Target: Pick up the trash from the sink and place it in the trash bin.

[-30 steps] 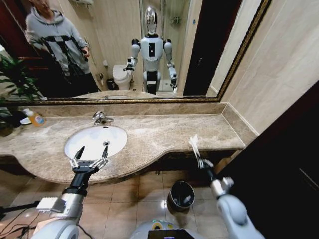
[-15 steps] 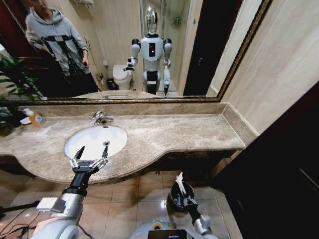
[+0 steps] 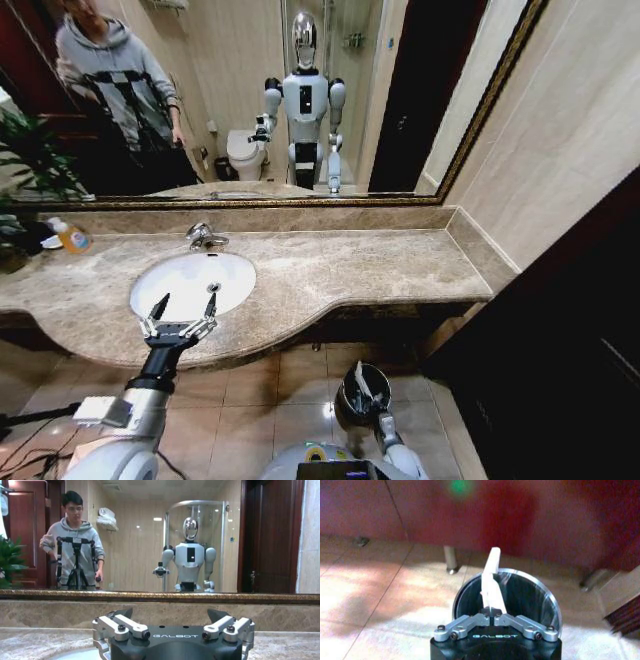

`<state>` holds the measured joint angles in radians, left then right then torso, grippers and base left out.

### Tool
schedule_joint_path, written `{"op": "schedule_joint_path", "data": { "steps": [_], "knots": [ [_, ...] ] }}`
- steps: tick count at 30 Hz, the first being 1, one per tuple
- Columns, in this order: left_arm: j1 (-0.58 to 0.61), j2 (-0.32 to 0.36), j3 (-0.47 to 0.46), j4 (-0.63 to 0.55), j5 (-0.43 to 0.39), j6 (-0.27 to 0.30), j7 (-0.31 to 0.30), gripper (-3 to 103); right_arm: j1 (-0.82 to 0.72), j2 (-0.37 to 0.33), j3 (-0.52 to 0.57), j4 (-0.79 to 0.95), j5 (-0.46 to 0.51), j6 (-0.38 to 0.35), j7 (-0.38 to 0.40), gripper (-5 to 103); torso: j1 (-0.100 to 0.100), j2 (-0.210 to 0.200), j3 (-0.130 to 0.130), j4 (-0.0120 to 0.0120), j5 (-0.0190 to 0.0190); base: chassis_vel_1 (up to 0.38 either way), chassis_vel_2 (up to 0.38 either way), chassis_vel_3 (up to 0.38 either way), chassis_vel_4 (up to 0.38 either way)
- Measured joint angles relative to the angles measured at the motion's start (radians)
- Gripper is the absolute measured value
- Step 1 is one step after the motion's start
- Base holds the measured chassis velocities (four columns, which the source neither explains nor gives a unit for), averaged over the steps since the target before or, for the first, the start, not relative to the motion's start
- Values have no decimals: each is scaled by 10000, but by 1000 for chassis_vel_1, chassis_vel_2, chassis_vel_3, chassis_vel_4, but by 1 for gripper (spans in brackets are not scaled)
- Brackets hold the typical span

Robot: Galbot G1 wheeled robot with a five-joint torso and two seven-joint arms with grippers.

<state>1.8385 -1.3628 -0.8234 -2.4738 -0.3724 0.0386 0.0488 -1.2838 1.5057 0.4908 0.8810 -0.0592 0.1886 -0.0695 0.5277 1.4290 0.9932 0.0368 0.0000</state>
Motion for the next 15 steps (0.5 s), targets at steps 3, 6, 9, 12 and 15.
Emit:
{"op": "schedule_joint_path", "data": {
  "steps": [3, 6, 9, 12, 15],
  "knots": [
    [0, 0, 0, -1, 0, 0, 0, 100, 312, -66, 32, -645, 327, 282, -165, 0, 0, 0, 0, 1, 0, 0, 0, 0, 0],
    [0, 0, 0, 0, 0, 0, 0, 100, 365, -157, 40, -716, 641, 287, -430, 11, 0, 0, 0, 0, 1, 0, 0, 0, 0],
    [0, 0, 0, 0, 0, 0, 0, 100, 372, -325, 52, -689, 759, 286, -770, 21, 0, 0, 0, 0, 0, 0, 0, 0, 0],
    [0, 0, 0, 0, 0, 0, 0, 100, 278, -487, 95, -452, 941, 265, -954, 37, -1, 0, 0, 0, 1, 0, 0, 0, 0],
    [0, 0, 0, 0, 0, 0, 0, 100, 188, -567, 128, -265, 1027, 248, -1019, 48, -1, 0, -1, 0, 0, 0, 0, 0, 0]
  ]
}}
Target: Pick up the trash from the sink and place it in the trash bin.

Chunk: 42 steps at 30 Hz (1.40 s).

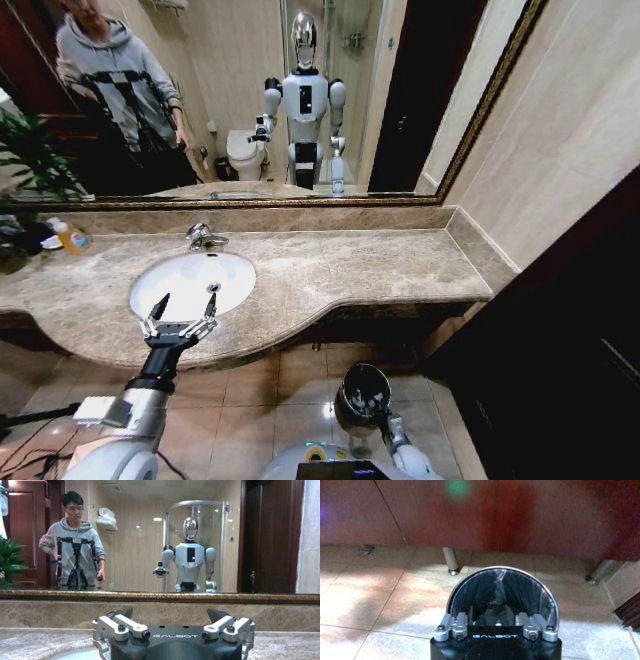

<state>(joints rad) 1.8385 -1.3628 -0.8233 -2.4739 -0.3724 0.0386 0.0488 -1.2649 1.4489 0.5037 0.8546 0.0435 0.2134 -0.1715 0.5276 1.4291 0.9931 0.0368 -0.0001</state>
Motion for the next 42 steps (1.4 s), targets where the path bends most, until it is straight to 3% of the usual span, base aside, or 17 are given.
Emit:
{"op": "schedule_joint_path", "data": {
  "steps": [1, 3, 6, 8, 9, 11, 12, 15, 25, 28, 31, 34, 39, 42],
  "knots": [
    [0, 0, 0, 0, 0, 0, 0, 100, -79, -26, 14, 146, 61, -30, -12, 54, 0, 0, 0, 0, 1, 0, 0, 0, 0],
    [0, 0, 0, 0, 0, 0, 0, 100, -128, -34, 22, 224, 90, -46, -16, 54, 0, 0, 0, 0, 1, 0, 0, 0, 0],
    [0, 0, 0, 0, 0, 0, 0, 100, -362, -77, 65, 486, 156, -65, -29, 70, 0, 0, 0, 0, 1, 0, 0, 0, 0],
    [0, 0, 0, 0, 0, 0, 0, 100, -408, -80, 72, 506, 157, -54, -30, 70, 0, 0, 0, 0, 0, 0, 0, 0, 0],
    [0, 0, 0, 0, 0, 0, 0, 100, -503, -73, 87, 531, 156, -22, -32, 81, 0, 0, 0, 0, 2, 0, 0, 0, 0],
    [0, 0, 0, 0, 0, 0, 0, 100, -551, -63, 100, 550, 156, -6, -32, 81, 0, 0, 0, 0, 1, 0, 0, 0, 0],
    [0, 0, 0, 0, 0, 0, 0, 100, -647, -30, 122, 627, 150, 16, 23, 91, 0, 0, 0, 0, 1, 0, 0, 0, 0],
    [0, 0, 0, 0, 0, 0, 0, 100, -802, 49, 172, 888, 154, 112, 683, 99, 0, 0, 0, 0, 2, 0, 0, 0, 0],
    [-1, 0, 0, 0, 0, 0, 0, 100, -2073, 13, 466, 3881, 338, 662, 1521, 100, 0, 0, -1, 1, 0, 0, 0, 0, 0],
    [0, 0, -1, 0, 0, 0, 0, 100, -2918, 249, 780, 5301, 251, 1654, 1718, 100, 0, 0, 0, 0, 2, 0, 0, 0, 0],
    [0, 0, 0, 0, 0, 0, 0, 100, -3490, 261, 901, 6296, 275, 1946, 1728, 100, -1, 1, -1, -1, 0, 0, 0, 0, 0],
    [0, 0, 0, 0, 0, 0, 0, 100, -3933, 301, 1038, 7291, 389, 1905, 1677, 100, -1, 1, -1, -1, 2, 0, 0, 0, 0],
    [0, 0, 0, 0, 0, 0, 0, 100, -4831, 390, 1334, 10291, 1002, 967, 1333, 100, -1, 1, -1, 0, 0, 0, 0, 0, 0],
    [0, 0, 0, 0, 0, 0, 0, 100, -4953, 405, 1368, 11018, 1118, 705, 1255, 100, -1, 1, -1, 0, -1, 0, 0, 0, 0]
  ]
}}
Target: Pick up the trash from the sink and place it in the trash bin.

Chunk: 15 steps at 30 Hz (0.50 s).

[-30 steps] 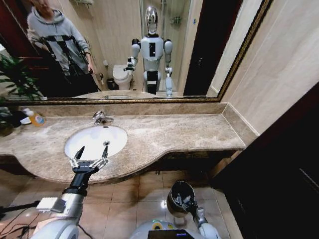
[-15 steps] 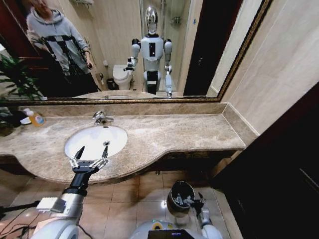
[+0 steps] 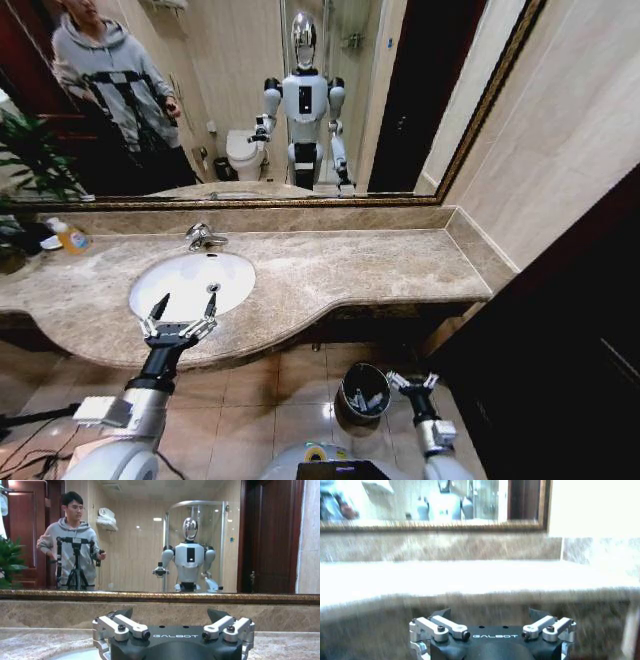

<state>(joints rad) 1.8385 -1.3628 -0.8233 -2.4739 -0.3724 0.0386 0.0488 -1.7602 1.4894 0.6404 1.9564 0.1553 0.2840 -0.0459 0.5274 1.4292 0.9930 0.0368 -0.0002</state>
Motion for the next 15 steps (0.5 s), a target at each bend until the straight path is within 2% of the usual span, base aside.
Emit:
{"op": "schedule_joint_path", "data": {
  "steps": [2, 7, 12, 15],
  "knots": [
    [0, 0, 0, 0, 0, 0, 0, 100, -106, 60, 27, 927, 103, -407, -119, 100, 1, 0, 0, 0, 1, 0, 0, 0, 0],
    [0, -1, 0, 0, 0, 0, 0, 100, -106, 24, 18, 1901, 101, -871, -235, 100, 0, 0, 0, -1, 0, 0, 0, 0, 0],
    [0, -1, 0, 0, 0, 0, 0, 100, 514, 99, 82, 2258, -746, -1051, -300, 100, 1, 0, 1, -1, 2, 0, 0, 0, 0],
    [0, -1, 0, 0, 0, 0, 0, 100, 1045, 92, -96, 2637, -748, -1684, -248, 100, 1, 0, 1, 0, 1, 0, 0, 0, 0]
  ]
}}
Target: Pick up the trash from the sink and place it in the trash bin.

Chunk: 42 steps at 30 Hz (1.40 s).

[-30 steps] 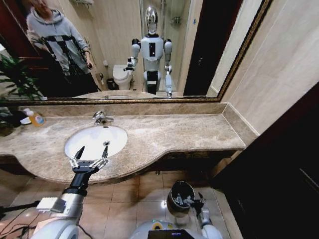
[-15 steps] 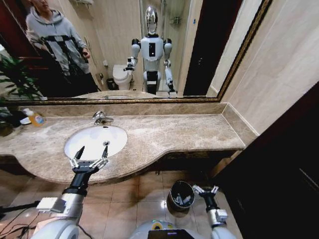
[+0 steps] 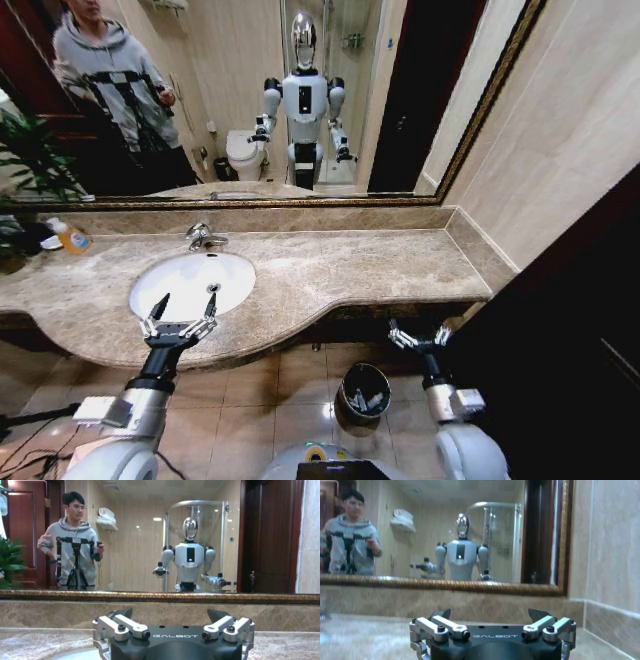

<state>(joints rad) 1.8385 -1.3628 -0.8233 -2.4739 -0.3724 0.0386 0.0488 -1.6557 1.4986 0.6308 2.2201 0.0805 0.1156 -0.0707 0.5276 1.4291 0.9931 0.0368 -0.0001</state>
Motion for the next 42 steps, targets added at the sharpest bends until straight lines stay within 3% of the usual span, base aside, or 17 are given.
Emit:
{"op": "schedule_joint_path", "data": {
  "steps": [5, 10, 42],
  "knots": [
    [0, 0, 0, 1, 0, 0, 0, 100, 658, -205, -64, 413, -16, -1057, 14, 100, 1, 0, 0, 1, 0, 0, 0, 0, 0],
    [0, 0, 0, 1, 0, 0, 0, 100, 621, -261, -8, 750, 52, -1658, -173, 100, 0, 0, 0, 0, 0, 0, 0, 0, 0],
    [1, 1, 0, 1, 0, 0, 0, 100, 281, -263, 74, 840, -262, -1705, -187, 100, 0, 0, 0, 0, 0, 0, 0, 0, 0]
  ]
}}
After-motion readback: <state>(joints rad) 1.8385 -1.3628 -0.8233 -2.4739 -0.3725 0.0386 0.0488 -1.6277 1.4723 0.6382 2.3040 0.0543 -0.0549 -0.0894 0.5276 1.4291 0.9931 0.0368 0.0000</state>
